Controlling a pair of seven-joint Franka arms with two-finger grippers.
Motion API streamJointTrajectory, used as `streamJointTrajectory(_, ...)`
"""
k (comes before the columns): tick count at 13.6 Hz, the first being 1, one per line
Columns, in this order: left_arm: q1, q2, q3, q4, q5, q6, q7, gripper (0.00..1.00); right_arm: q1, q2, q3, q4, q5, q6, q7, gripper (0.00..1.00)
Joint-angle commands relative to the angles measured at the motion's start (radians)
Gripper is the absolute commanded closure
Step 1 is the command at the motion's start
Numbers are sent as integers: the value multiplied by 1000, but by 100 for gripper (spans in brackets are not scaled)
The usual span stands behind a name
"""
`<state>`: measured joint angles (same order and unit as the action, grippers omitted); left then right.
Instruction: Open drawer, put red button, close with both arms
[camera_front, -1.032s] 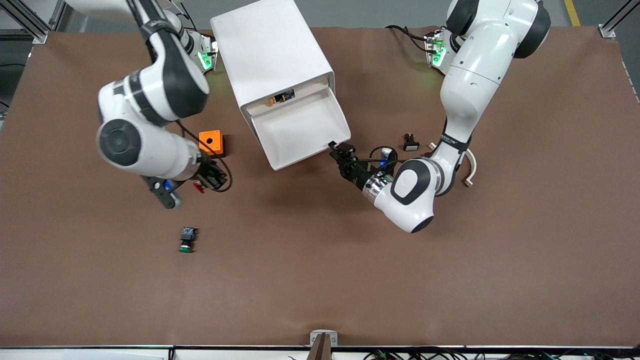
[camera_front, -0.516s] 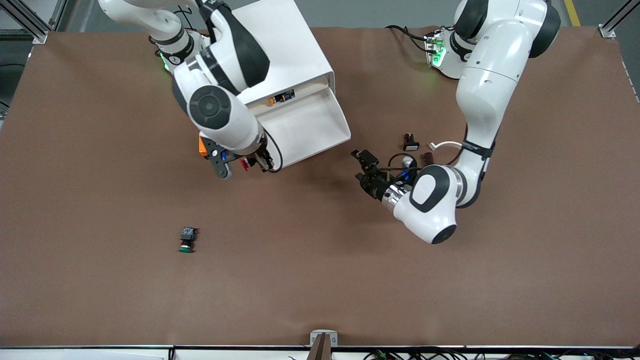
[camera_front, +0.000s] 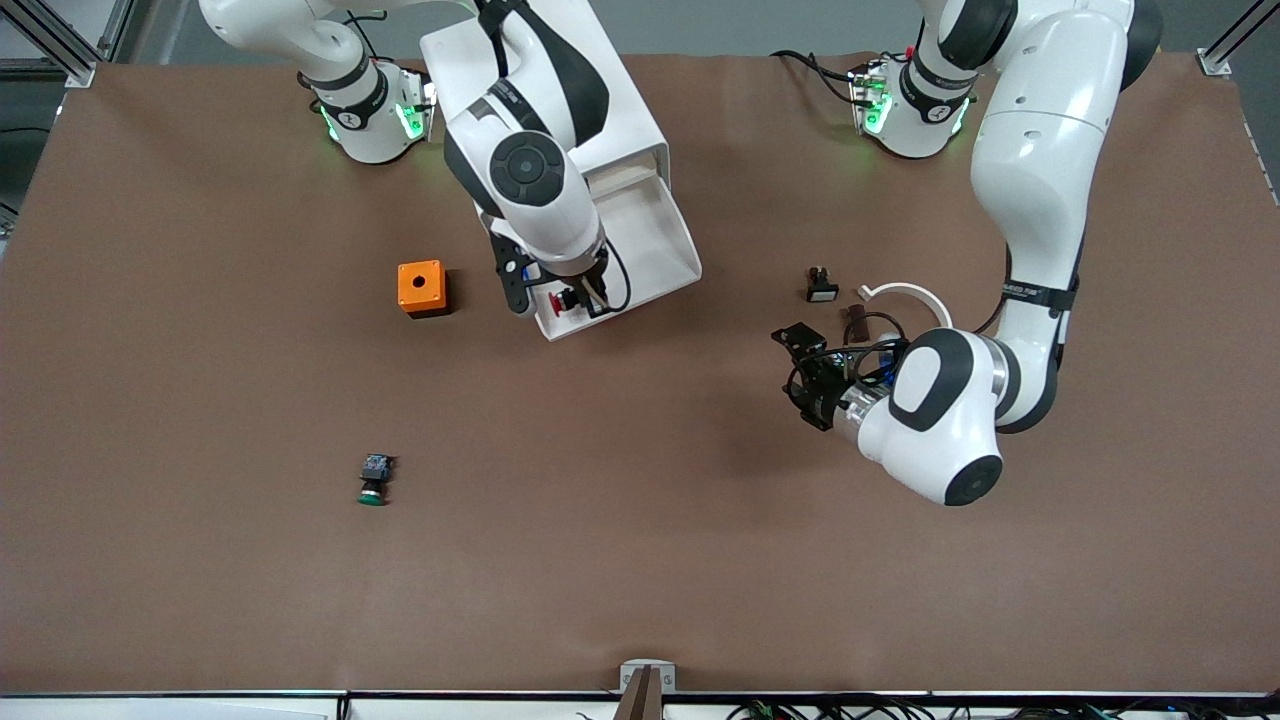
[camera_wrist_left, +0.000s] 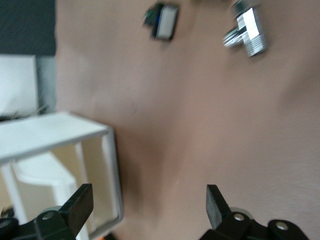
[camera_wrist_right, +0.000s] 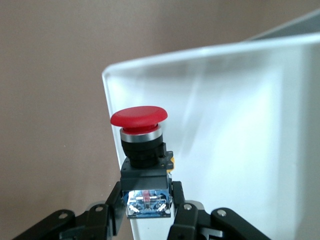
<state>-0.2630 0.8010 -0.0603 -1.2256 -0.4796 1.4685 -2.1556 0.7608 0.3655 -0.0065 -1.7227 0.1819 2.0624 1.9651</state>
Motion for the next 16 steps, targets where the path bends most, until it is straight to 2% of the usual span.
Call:
streamJointTrajectory(1,-15,-40,10,-3,136,-11,110,1,25,-7,-10,-15,18,38,64,90)
streamJointTrajectory(2,-10,-40,10,-3,148,-10,121,1,28,-2,-10,-15,18,47,72,86)
streamJointTrajectory(4,-5,-61,19,-3,151,-10,189,1,40,15,-10,-17,18,65,86,71)
streamJointTrajectory(7,-13,-88,56,-3,162,-8,319,1,48,26,-10,-15,18,84,87,33)
streamJointTrajectory(9,-9,-89,57,-2,161,3,365,1,45,24,-12,-6,18,81,87,3)
streamJointTrajectory(11,-10,-103,65,-3,162,29,422,0,34,18,-15,14,14,70,66,0)
streamJointTrajectory(13,-15,-105,68,-5,182,39,589,0,0,10,-18,35,13,56,-18,0)
streamJointTrajectory(16,-19,-100,60,-12,182,107,827,0,-116,-5,-18,121,13,-80,-239,0)
